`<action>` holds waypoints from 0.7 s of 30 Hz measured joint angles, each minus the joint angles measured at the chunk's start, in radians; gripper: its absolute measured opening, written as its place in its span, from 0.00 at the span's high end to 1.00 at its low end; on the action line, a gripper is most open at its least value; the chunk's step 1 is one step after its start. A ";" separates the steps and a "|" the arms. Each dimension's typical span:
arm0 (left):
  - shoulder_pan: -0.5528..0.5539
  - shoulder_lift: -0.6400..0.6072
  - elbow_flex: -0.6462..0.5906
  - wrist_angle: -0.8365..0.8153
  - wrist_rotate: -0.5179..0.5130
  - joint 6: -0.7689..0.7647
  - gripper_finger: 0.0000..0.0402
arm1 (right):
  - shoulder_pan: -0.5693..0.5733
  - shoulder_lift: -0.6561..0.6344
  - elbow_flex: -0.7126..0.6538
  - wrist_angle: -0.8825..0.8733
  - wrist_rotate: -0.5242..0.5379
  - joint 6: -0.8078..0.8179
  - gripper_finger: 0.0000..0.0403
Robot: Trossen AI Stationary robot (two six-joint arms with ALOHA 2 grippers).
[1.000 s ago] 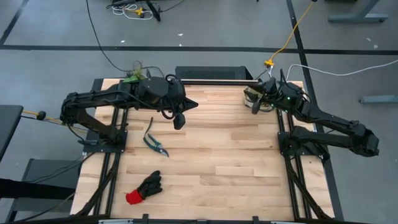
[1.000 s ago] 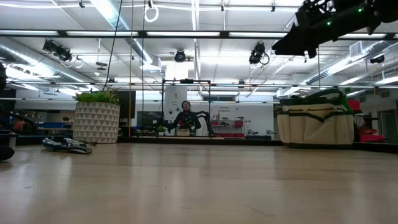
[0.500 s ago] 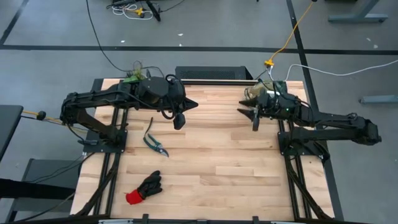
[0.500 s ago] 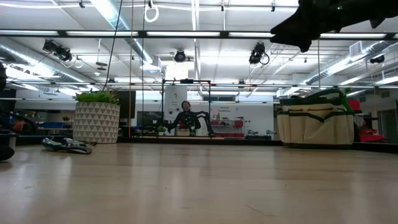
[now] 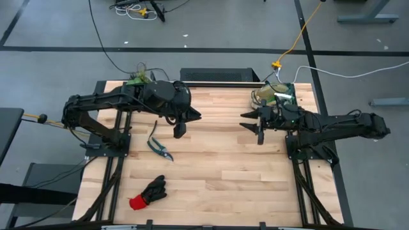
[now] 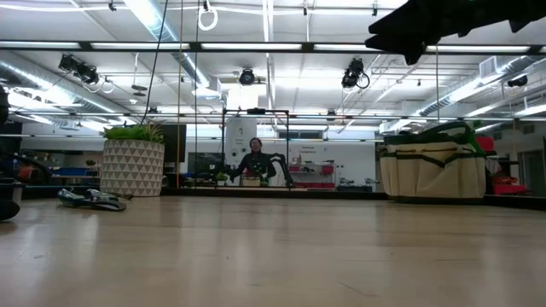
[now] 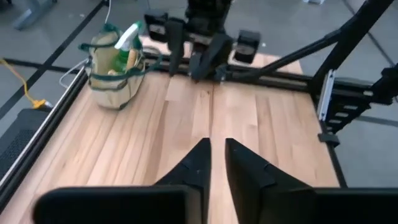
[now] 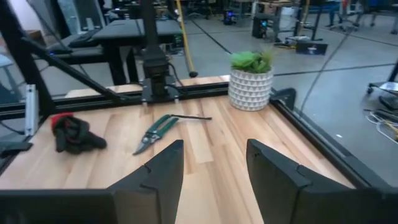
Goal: Pick & Place Garden tools in Gardening bag
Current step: Put the green shear scissors into the brown gardening bag
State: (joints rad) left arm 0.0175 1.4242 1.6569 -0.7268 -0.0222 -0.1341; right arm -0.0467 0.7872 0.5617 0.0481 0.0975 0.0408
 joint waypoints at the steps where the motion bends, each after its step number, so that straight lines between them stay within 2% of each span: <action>1: -0.001 0.000 0.000 -0.016 0.000 0.000 0.84 | 0.009 0.010 0.000 0.009 0.000 0.000 0.54; 9: -0.052 0.006 0.000 -0.206 -0.001 0.079 0.58 | 0.045 0.077 0.000 0.030 0.052 -0.001 0.41; 14: -0.083 0.016 0.001 -0.351 -0.002 0.075 0.44 | 0.047 0.096 0.000 0.042 0.052 -0.001 0.38; 17: -0.097 0.029 -0.001 -0.459 -0.002 0.044 0.39 | 0.047 0.101 0.000 0.044 0.052 0.000 0.38; 21: -0.113 0.045 0.000 -0.512 -0.007 -0.008 0.39 | 0.047 0.101 0.000 0.046 0.052 0.002 0.38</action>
State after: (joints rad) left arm -0.0950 1.4690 1.6566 -1.2385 -0.0291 -0.1421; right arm 0.0006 0.8886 0.5617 0.0937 0.1493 0.0433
